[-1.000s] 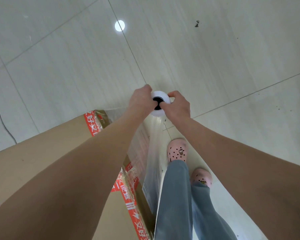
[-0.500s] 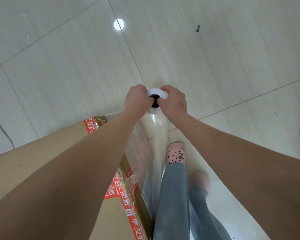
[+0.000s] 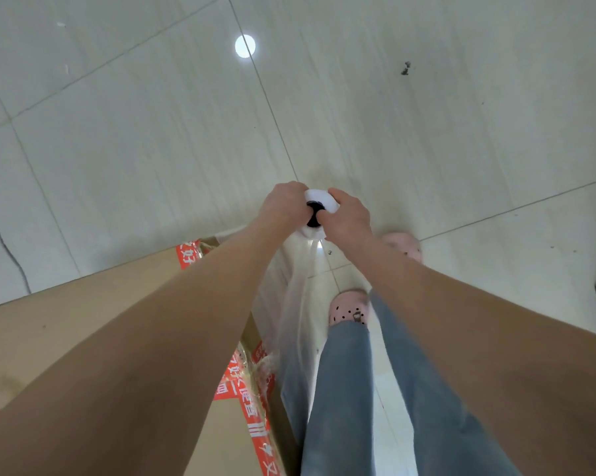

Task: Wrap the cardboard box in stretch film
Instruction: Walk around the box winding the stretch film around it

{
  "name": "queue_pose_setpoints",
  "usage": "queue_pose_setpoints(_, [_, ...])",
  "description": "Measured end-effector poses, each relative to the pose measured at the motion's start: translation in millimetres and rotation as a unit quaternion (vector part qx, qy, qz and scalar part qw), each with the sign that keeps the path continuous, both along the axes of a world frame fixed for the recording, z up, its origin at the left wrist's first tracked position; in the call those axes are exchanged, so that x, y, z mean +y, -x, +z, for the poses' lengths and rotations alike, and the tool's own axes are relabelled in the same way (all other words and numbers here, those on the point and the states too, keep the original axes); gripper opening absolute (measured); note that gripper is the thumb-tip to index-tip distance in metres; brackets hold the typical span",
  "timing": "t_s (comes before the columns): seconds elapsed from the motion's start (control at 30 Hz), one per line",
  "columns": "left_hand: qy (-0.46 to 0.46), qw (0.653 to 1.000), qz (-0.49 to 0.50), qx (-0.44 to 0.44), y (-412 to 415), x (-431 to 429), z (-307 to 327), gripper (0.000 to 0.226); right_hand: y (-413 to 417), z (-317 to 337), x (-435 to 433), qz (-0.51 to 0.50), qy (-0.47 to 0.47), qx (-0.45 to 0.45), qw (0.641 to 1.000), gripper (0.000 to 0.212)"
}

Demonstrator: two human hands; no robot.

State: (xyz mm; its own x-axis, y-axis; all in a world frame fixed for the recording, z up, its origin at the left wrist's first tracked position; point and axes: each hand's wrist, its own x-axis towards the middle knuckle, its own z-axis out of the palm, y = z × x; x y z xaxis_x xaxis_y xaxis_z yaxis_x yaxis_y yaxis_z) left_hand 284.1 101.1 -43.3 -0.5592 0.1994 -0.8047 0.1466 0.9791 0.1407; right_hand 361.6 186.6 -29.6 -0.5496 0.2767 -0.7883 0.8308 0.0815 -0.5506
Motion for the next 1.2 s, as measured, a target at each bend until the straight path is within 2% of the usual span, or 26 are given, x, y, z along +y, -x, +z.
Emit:
queue_pose_setpoints(0.2, [0.008, 0.999, 0.015, 0.037, 14.6, -14.9, 4.4, 0.024, 17.1, 8.3, -8.1, 0.029, -0.002, 0.013, 0.999, 0.007])
queue_pose_setpoints(0.27, [0.014, 0.998, 0.035, 0.041, 22.5, -25.7, 9.4, 0.024, 26.2, 9.8, -16.7, 0.041, 0.013, 0.019, 0.999, 0.014])
queue_pose_setpoints(0.33, [0.018, 0.997, 0.067, 0.046, 29.9, -38.6, 11.9, 0.024, 37.1, 12.4, -25.5, 0.049, 0.022, 0.024, 0.998, 0.008])
queue_pose_setpoints(0.47, [0.023, 0.990, 0.126, 0.061, 39.6, -59.8, 13.5, 0.015, 56.1, 6.4, -39.8, 0.065, 0.039, 0.028, 0.997, 0.044])
queue_pose_setpoints(0.5, [0.025, 0.989, 0.128, 0.064, 41.3, -63.8, 12.7, 0.011, 58.9, 5.9, -42.8, 0.069, 0.044, 0.026, 0.996, 0.048])
queue_pose_setpoints(0.6, [0.027, 0.989, 0.132, 0.063, 44.4, -74.8, 9.8, 0.006, 64.3, 3.9, -51.3, 0.079, 0.056, 0.026, 0.995, 0.037])
queue_pose_setpoints(0.73, [0.024, 0.987, 0.148, 0.058, 49.9, -84.7, 10.4, 0.014, 71.2, 8.2, -58.6, 0.084, 0.062, 0.016, 0.994, 0.047])
queue_pose_setpoints(0.9, [0.012, 0.982, 0.181, 0.058, 54.6, -96.2, 12.1, 0.008, 78.7, 16.3, -64.9, 0.081, 0.055, 0.022, 0.995, 0.039])
queue_pose_setpoints(1.2, [0.015, 0.978, 0.202, 0.056, 61.5, -116.4, 19.1, 0.013, 86.1, 8.4, -86.6, 0.092, 0.064, 0.025, 0.993, 0.052])
